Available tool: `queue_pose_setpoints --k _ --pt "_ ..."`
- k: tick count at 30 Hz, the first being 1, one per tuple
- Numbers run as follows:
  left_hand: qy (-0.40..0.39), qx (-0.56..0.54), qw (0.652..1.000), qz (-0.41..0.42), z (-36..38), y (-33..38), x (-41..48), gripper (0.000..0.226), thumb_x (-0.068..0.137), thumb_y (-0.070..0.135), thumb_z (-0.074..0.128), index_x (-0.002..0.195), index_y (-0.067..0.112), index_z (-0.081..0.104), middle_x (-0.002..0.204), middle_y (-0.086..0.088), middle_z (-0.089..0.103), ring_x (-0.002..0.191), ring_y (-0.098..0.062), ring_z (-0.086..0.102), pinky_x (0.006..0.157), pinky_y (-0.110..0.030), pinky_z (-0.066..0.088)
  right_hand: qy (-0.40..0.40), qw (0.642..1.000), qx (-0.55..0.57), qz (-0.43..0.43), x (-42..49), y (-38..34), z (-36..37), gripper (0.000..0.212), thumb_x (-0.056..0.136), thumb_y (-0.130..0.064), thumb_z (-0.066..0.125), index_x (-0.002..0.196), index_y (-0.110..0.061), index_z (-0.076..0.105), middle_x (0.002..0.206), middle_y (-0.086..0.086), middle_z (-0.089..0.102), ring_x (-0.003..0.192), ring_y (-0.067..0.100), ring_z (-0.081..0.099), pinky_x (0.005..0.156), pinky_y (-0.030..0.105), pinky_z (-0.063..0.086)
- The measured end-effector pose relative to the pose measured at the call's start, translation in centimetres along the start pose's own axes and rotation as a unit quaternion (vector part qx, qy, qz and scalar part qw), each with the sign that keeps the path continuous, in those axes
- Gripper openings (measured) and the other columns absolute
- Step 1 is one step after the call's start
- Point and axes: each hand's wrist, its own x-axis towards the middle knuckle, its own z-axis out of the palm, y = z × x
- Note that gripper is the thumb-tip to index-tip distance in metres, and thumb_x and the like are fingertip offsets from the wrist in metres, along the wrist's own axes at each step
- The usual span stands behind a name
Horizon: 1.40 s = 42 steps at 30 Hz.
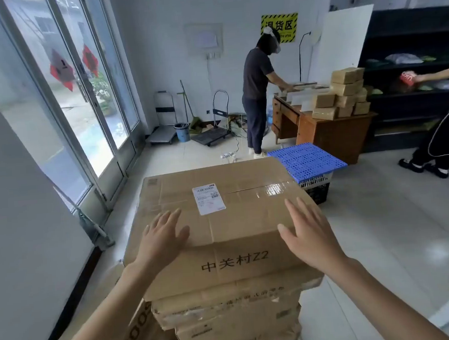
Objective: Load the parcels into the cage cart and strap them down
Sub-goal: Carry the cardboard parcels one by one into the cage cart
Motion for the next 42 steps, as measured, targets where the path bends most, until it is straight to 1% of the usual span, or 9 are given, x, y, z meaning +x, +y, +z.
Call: queue_pose_setpoints --k 8,11,14,17,20,24,31,38,42 --pt "-0.022 0.035 0.987 -0.158 1.6 -4.6 6.9 0.062 0.1 0.058 0.036 0.153 0.028 0.032 0.165 -0.012 0.02 0.152 -0.033 0.016 0.117 -0.061 0.022 -0.052 0.997 -0.04 0.046 10.6 3.5 2.6 0.078 0.096 -0.062 0.034 0.16 -0.025 0.007 0.168 0.005 -0.001 0.154 0.027 0.002 0.121 0.051 0.018" --pt "-0.036 -0.015 0.981 -0.192 1.4 -6.6 9.2 0.069 0.096 0.068 0.036 0.152 0.028 0.03 0.164 -0.015 0.022 0.143 -0.039 0.035 0.111 -0.056 0.037 -0.052 0.994 -0.01 0.093 13.5 4.0 2.7 0.081 0.093 -0.067 0.037 0.158 -0.027 0.011 0.168 0.006 0.005 0.151 0.033 0.017 0.111 0.049 0.033" --pt "-0.049 -0.027 0.972 -0.229 1.2 -7.9 10.8 0.087 0.086 0.082 0.037 0.153 0.028 0.025 0.147 -0.019 0.047 0.122 -0.04 0.057 0.098 -0.048 0.049 -0.069 0.986 0.022 0.151 15.9 4.4 2.3 0.088 0.09 -0.071 0.039 0.158 -0.022 0.011 0.162 0.011 0.025 0.141 0.034 0.039 0.102 0.046 0.042" --pt "-0.029 -0.081 0.963 -0.257 1.4 -8.7 11.1 0.114 0.067 0.095 0.037 0.157 0.027 0.019 0.143 -0.017 0.056 0.121 -0.04 0.059 0.098 -0.045 0.05 -0.061 0.982 0.012 0.179 16.8 4.5 2.6 0.091 0.088 -0.075 0.039 0.155 -0.015 0.02 0.146 0.012 0.049 0.129 0.034 0.052 0.096 0.043 0.044" --pt "-0.022 -0.124 0.948 -0.291 1.7 -9.2 10.9 0.131 0.049 0.104 0.037 0.154 0.026 0.027 0.14 -0.015 0.059 0.119 -0.039 0.06 0.098 -0.045 0.05 -0.043 0.982 -0.002 0.182 16.5 4.3 3.3 0.088 0.088 -0.077 0.035 0.152 -0.018 0.025 0.139 0.012 0.054 0.121 0.034 0.057 0.09 0.042 0.046" --pt "-0.008 -0.137 0.944 -0.299 2.1 -9.6 11.0 0.124 0.044 0.108 0.04 0.139 0.027 0.046 0.125 -0.011 0.067 0.109 -0.036 0.064 0.094 -0.047 0.053 -0.025 0.982 0.003 0.188 16.2 4.6 3.8 0.088 0.086 -0.079 0.034 0.152 -0.02 0.024 0.139 0.009 0.054 0.119 0.033 0.059 0.089 0.041 0.046" --pt "0.019 -0.136 0.944 -0.3 1.1 -8.2 9.2 0.119 0.049 0.105 0.042 0.136 0.024 0.052 0.115 -0.008 0.072 0.1 -0.032 0.067 0.09 -0.045 0.054 -0.009 0.98 0.033 0.197 15.2 5.2 3.7 0.09 0.085 -0.077 0.039 0.153 -0.02 0.025 0.142 0.006 0.054 0.121 0.032 0.058 0.09 0.041 0.046" --pt "0.114 -0.133 0.922 -0.346 -2.8 -7.0 3.9 0.086 0.061 0.092 0.056 0.122 0.03 0.058 0.113 -0.004 0.073 0.1 -0.032 0.067 0.078 -0.038 0.049 -0.002 0.991 0.066 0.117 16.3 2.5 2.1 0.083 0.085 -0.073 0.045 0.148 -0.021 0.031 0.135 0.007 0.06 0.116 0.034 0.06 0.083 0.041 0.045" --pt "0.191 -0.096 0.892 -0.399 -6.8 -7.7 -1.6 0.107 0.061 0.097 0.051 0.14 0.025 0.05 0.122 -0.006 0.07 0.109 -0.035 0.065 0.079 -0.039 0.045 -0.002 0.993 0.118 0.03 17.5 -1.7 1.4 0.079 0.084 -0.072 0.048 0.144 -0.021 0.034 0.134 0.009 0.06 0.115 0.035 0.061 0.087 0.045 0.048"
